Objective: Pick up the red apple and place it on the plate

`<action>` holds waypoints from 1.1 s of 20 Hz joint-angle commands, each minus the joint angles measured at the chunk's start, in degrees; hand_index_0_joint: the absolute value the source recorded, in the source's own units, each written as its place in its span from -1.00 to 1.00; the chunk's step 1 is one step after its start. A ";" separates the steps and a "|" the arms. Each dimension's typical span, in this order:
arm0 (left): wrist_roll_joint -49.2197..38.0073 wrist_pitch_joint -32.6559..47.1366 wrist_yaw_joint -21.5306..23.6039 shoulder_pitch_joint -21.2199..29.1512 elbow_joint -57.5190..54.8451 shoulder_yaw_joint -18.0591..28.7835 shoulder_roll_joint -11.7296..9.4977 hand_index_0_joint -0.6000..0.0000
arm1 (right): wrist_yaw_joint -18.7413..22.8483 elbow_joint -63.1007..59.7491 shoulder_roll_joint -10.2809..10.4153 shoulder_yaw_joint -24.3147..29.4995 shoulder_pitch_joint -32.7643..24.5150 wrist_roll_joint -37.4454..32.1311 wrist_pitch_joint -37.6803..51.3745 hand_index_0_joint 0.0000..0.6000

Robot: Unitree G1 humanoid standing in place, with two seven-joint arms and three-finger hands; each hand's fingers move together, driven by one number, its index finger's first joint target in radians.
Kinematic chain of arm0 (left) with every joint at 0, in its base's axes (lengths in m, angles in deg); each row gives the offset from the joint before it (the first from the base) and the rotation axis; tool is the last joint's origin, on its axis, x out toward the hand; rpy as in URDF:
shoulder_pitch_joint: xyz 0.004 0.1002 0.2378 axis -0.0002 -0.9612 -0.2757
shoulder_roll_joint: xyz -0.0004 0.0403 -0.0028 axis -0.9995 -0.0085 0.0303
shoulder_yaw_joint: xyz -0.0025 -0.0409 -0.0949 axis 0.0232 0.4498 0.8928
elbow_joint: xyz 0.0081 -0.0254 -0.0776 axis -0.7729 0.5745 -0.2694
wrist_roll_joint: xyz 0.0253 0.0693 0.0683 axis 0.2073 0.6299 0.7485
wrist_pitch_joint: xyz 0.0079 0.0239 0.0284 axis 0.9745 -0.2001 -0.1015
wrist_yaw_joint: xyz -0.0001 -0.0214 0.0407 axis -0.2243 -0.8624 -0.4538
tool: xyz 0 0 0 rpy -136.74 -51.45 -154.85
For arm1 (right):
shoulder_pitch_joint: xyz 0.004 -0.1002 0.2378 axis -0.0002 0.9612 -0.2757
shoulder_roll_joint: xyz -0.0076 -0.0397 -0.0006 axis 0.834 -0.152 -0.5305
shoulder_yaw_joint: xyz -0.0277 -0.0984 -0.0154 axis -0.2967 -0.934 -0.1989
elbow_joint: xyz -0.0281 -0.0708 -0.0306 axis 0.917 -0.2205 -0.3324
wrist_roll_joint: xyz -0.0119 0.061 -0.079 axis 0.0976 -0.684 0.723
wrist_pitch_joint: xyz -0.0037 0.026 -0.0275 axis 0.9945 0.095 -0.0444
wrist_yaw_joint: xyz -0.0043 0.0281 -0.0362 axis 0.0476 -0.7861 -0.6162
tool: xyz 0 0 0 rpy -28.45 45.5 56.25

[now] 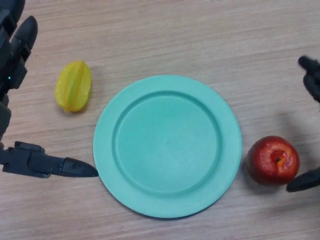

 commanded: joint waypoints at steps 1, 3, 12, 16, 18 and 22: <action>-1.46 8.71 1.37 1.07 -1.57 4.64 -2.76 1.00 | 2.61 -1.10 -3.10 1.79 -2.00 0.50 9.04 -1.00; -1.42 9.70 1.28 1.16 -0.80 5.29 -3.13 1.00 | 3.09 -4.06 -3.07 0.46 -2.03 2.70 9.48 -1.00; -1.01 9.53 0.61 2.50 1.62 6.69 -4.80 1.00 | 8.65 -5.18 -2.19 -2.39 -4.60 4.02 8.70 1.00; -2.48 7.28 2.72 4.10 1.87 8.14 -6.31 1.00 | 7.42 -3.47 -2.72 -2.09 -4.24 5.93 9.92 1.00; -2.37 6.79 2.96 4.74 1.53 7.75 -6.77 1.00 | 7.56 -0.80 -3.10 -1.77 -5.20 7.43 9.90 1.00; -3.91 6.19 4.06 5.26 0.79 7.66 -7.04 1.00 | 6.77 13.20 -0.87 -4.97 -7.01 4.43 -3.10 1.00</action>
